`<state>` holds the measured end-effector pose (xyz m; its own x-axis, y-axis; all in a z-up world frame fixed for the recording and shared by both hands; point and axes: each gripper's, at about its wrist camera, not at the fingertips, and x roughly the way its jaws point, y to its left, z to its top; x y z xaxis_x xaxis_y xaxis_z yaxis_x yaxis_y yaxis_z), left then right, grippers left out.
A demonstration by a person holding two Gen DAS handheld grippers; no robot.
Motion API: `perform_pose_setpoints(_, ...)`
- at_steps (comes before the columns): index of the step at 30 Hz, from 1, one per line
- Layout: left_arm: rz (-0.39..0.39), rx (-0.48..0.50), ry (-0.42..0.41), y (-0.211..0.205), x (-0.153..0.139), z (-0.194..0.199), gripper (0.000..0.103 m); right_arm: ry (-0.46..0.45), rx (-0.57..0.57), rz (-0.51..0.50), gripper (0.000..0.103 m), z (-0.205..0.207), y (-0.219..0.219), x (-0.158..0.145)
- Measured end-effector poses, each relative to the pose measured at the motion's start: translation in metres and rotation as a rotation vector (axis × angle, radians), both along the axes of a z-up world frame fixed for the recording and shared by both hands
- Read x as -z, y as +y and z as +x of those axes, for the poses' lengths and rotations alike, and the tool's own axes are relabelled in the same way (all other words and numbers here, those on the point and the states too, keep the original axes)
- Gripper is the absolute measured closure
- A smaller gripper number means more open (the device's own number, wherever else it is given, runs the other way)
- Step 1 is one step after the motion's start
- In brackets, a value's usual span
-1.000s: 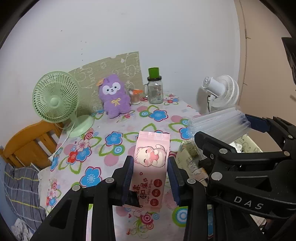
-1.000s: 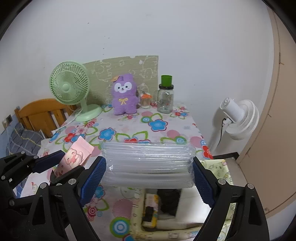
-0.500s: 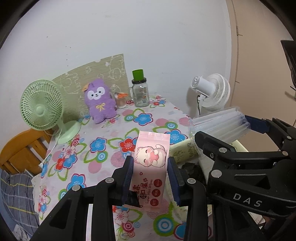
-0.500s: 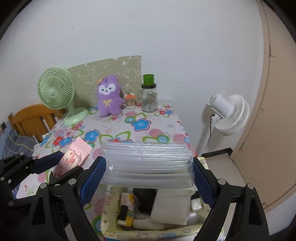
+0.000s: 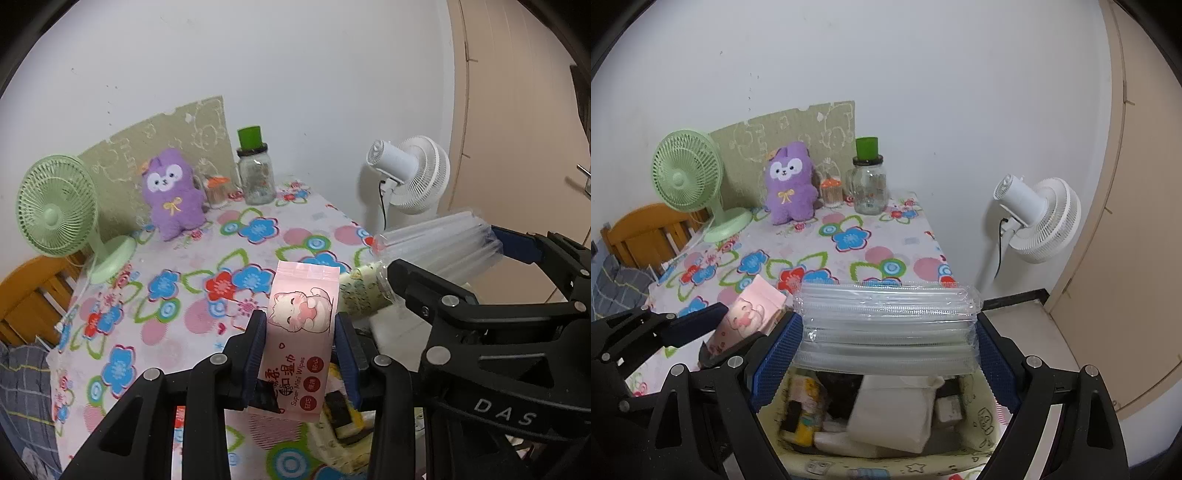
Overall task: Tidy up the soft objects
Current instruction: 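Lift the wipes pack and plastic bags and carry them over the paper box, then lower the wipes pack and plastic bags into the paper box and open both tools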
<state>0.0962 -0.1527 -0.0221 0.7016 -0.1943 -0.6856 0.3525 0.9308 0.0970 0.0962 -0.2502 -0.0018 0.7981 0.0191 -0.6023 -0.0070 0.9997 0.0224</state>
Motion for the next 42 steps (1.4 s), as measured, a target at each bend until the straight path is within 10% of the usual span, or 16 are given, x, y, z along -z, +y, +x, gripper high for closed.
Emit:
perform_pose_setpoints(15, -0.001, 0.042, 0.075, -0.034, 0.032, 0.011, 0.062, 0.062, -0.003, 0.031, 0.011, 0.005, -0.028, 0.034)
perform_pose_setpoints(28, 0.023, 0.010, 0.075, -0.038, 0.043, 0.017, 0.024, 0.114, -0.004, 0.088, 0.001, 0.016, -0.038, 0.055)
perform_pose_setpoints(42, 0.033, 0.003, 0.045, -0.028, 0.037, 0.000, 0.019, 0.107, 0.013, 0.066, 0.000, 0.014, -0.031, 0.056)
